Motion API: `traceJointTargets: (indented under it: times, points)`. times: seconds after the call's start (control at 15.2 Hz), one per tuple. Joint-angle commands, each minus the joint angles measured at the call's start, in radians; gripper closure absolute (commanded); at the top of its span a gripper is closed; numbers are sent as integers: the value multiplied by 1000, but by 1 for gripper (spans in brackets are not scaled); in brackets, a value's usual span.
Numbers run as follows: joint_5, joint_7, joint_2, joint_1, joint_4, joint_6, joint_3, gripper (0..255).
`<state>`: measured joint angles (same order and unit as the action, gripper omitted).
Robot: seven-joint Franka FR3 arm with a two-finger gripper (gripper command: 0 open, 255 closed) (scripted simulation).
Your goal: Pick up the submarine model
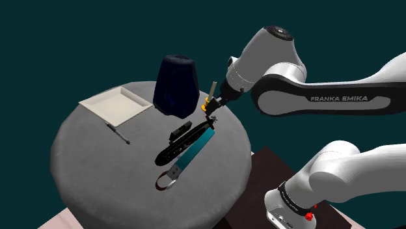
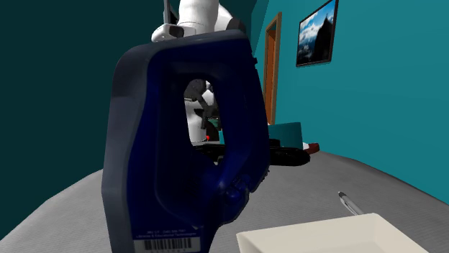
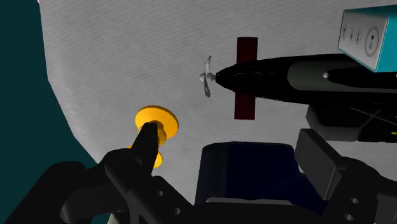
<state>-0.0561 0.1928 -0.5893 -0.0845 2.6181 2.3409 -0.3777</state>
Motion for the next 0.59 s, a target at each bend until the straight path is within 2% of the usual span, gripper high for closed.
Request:
traceJointTargets:
  times: [0.0,0.53]
  points:
    - [21,43,37,13,-7,75,-46,0]
    - [37,74,93,30,58,194,-79,0]
